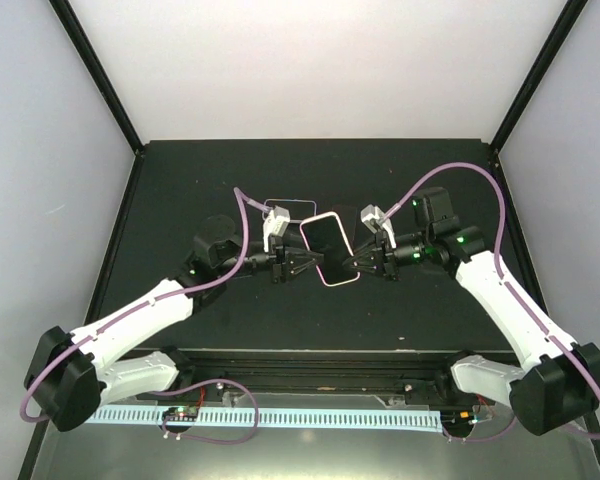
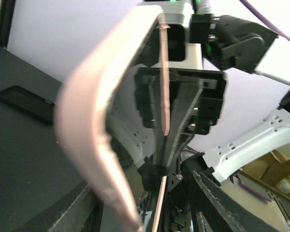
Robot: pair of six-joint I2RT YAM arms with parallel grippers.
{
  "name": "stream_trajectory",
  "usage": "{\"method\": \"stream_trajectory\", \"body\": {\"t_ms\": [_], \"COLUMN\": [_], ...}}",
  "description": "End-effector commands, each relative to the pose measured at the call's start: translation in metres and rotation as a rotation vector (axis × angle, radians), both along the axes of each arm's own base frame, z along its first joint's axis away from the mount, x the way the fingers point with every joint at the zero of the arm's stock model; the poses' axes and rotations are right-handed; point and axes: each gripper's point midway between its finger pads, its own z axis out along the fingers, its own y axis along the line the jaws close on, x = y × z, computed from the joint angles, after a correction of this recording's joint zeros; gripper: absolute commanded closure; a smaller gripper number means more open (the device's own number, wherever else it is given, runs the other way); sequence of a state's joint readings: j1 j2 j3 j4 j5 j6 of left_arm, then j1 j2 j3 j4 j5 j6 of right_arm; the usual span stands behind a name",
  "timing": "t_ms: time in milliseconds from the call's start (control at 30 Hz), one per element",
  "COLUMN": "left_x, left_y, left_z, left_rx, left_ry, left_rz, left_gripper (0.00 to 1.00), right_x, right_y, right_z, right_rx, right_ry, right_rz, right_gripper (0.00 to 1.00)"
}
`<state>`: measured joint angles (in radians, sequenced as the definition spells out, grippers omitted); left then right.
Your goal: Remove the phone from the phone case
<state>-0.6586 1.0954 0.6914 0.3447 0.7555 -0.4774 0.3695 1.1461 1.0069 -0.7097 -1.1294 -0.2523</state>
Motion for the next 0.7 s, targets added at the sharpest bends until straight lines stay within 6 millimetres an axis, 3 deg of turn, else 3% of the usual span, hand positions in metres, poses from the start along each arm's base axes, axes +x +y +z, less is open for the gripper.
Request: {"method": "stream_trajectory", "body": {"t_ms": [0, 267, 367, 467, 667], "left_x": [-0.010, -0.017, -0.017, -0.015, -0.013], "left_y": [-0.009, -0.019, -0.019, -0.018, -0.018], "left_z": [0.025, 0.026, 0.028, 0.031, 0.035], "left_rx": [-0.049, -0.054, -0.061, -0.062, -0.073], "left_ry": [-0.101, -0.117, -0.122, -0.127, -0.129], "left_rz": [-0.072, -0.123, -0.121, -0.099, -0.089], "left_gripper": [0.54, 0.65, 0.63, 0.53, 0.54], "right_x": [-0.006, -0.005, -0.006, -0.007, -0.009], "right_y": [0.005, 0.006, 0.005, 0.006, 0.005], "right_z": [0.011, 0.008, 0.006, 0.007, 0.005], "right_rx": [0.084, 0.086, 0.084, 0.087, 0.090], "right_ry": [0.001, 0.016, 0.019, 0.021, 0.027], "right_rz": [0.073, 0.076, 0.075, 0.081, 0.082], "right_gripper": [0.99, 0.99, 0.99, 0.99, 0.99]}}
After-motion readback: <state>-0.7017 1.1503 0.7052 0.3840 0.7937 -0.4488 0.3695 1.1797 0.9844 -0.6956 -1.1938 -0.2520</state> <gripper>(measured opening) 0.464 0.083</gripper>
